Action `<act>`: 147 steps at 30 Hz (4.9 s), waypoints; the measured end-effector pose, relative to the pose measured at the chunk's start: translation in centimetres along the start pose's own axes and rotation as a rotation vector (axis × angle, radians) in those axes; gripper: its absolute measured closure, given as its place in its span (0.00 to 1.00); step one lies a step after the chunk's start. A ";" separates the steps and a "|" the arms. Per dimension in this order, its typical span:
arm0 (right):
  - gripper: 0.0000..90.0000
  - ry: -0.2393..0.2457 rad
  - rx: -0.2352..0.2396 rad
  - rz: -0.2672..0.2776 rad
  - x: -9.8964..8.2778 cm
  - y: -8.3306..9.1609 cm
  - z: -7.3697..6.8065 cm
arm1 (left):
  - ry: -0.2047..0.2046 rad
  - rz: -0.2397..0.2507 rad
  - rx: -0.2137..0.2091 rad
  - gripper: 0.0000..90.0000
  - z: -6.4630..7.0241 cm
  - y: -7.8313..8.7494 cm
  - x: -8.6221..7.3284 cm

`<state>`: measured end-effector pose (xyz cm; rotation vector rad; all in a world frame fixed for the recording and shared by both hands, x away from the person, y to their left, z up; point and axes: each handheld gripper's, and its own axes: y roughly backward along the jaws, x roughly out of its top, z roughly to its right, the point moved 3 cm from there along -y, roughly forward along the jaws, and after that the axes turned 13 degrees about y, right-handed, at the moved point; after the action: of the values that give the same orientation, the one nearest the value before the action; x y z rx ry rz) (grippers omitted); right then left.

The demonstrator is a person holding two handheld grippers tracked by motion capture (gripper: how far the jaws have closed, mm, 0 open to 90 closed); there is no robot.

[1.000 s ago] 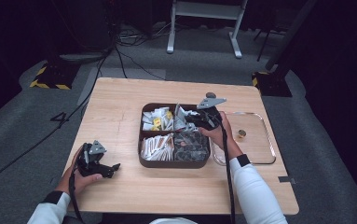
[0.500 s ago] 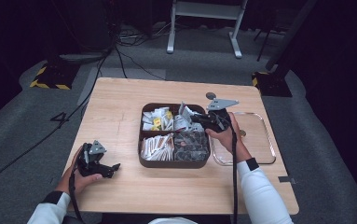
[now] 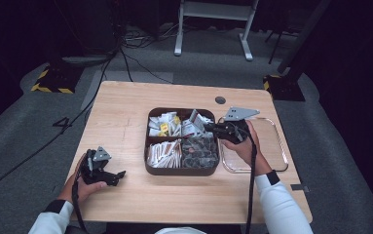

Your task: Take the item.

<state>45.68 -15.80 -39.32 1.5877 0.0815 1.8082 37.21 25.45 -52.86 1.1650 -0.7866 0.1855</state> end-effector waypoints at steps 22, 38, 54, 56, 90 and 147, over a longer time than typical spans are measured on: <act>0.98 0.065 0.057 0.012 -0.5 2.7 -3.1 | -0.002 0.005 0.002 0.00 0.0 0.0 0.0; 0.98 0.131 0.155 0.023 -0.4 3.6 -7.5 | 0.002 0.003 0.000 0.00 0.0 0.0 0.0; 0.98 0.200 0.293 -0.020 -1.3 2.5 -12.8 | 0.007 0.006 0.005 0.00 0.0 0.1 -0.1; 0.98 0.196 0.313 -0.026 -1.5 2.3 -13.2 | 0.011 0.006 0.003 0.00 0.0 0.1 -0.2; 0.89 0.160 0.426 -0.128 -5.2 -0.7 -15.0 | 0.007 0.006 0.005 0.00 0.0 0.1 -0.2; 0.28 0.002 -0.092 -0.086 -4.9 5.8 -2.6 | 0.004 0.005 0.002 0.00 0.0 0.1 -0.1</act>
<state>40.64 -21.76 -41.23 1.4958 0.0651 1.7228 37.07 25.55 -52.88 1.1647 -0.7858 0.1932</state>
